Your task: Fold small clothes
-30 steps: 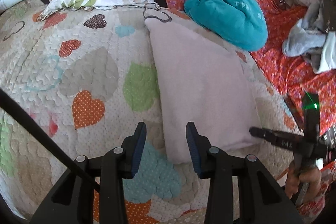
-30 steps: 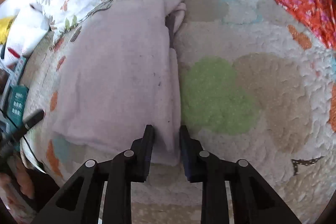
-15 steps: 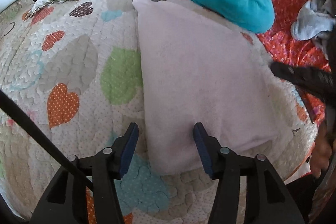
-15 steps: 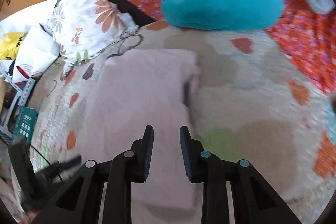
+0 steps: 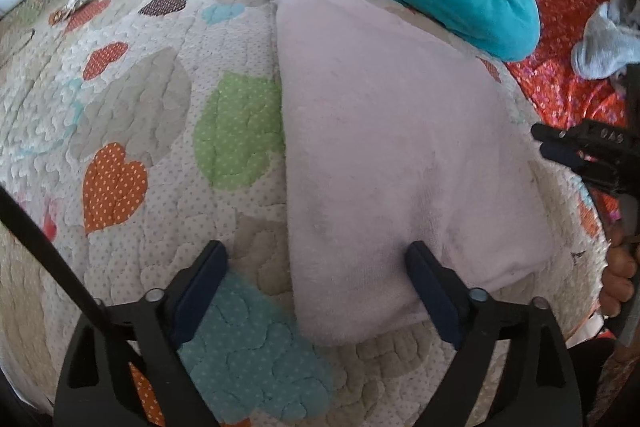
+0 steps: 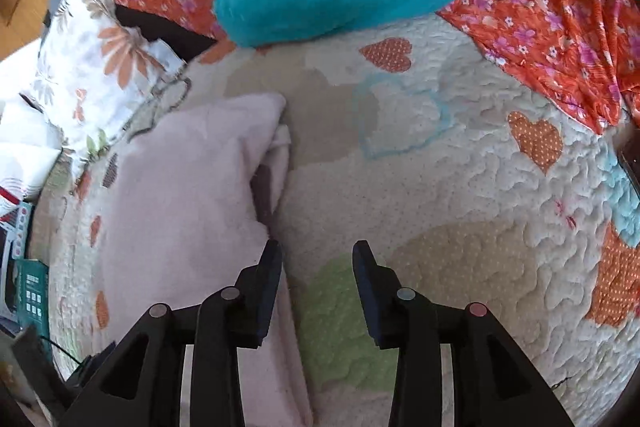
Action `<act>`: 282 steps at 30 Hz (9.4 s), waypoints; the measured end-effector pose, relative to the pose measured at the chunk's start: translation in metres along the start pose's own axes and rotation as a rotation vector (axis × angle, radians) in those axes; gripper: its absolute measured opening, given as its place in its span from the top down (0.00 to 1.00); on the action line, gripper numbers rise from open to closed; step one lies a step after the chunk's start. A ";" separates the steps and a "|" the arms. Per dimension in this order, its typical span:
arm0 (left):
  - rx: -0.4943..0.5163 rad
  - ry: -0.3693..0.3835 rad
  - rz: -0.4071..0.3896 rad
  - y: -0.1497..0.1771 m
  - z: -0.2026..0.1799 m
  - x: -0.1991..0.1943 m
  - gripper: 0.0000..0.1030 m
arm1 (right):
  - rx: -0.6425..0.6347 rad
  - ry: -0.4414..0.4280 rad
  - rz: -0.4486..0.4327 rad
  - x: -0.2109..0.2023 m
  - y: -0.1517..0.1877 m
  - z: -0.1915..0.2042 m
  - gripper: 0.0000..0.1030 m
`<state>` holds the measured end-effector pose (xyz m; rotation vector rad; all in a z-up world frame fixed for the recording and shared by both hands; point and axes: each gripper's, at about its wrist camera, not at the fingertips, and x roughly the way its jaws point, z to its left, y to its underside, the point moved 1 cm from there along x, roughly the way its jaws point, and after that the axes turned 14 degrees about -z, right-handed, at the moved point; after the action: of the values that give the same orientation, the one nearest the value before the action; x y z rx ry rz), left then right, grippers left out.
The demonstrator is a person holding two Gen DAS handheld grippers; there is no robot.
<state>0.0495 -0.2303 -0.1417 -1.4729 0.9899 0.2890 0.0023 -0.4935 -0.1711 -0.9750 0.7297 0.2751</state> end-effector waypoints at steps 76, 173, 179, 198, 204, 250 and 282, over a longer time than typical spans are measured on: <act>0.087 -0.294 -0.132 -0.005 0.018 -0.029 0.00 | -0.452 -0.158 0.150 -0.016 0.051 0.082 0.22; 0.058 -0.252 -0.177 -0.007 -0.002 -0.049 0.00 | -0.497 0.069 -0.131 -0.034 0.058 0.095 0.21; 0.005 -0.252 -0.159 -0.007 0.006 -0.048 0.00 | -0.548 0.073 -0.143 -0.033 0.064 0.105 0.21; 0.025 -0.250 -0.149 -0.004 0.003 -0.044 0.00 | -0.511 0.085 -0.126 -0.031 0.061 0.097 0.19; 0.029 -0.243 -0.143 -0.003 0.003 -0.043 0.00 | -0.512 0.084 -0.125 -0.031 0.061 0.097 0.19; 0.017 -0.239 -0.108 0.003 0.007 -0.035 0.00 | -0.530 0.072 -0.115 -0.027 0.064 0.094 0.17; 0.005 -0.238 -0.095 0.006 0.011 -0.032 0.00 | -0.538 0.071 -0.110 -0.026 0.065 0.096 0.16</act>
<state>0.0300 -0.2073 -0.1259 -1.4386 0.7267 0.3829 -0.0085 -0.3754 -0.1618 -1.5368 0.6761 0.3498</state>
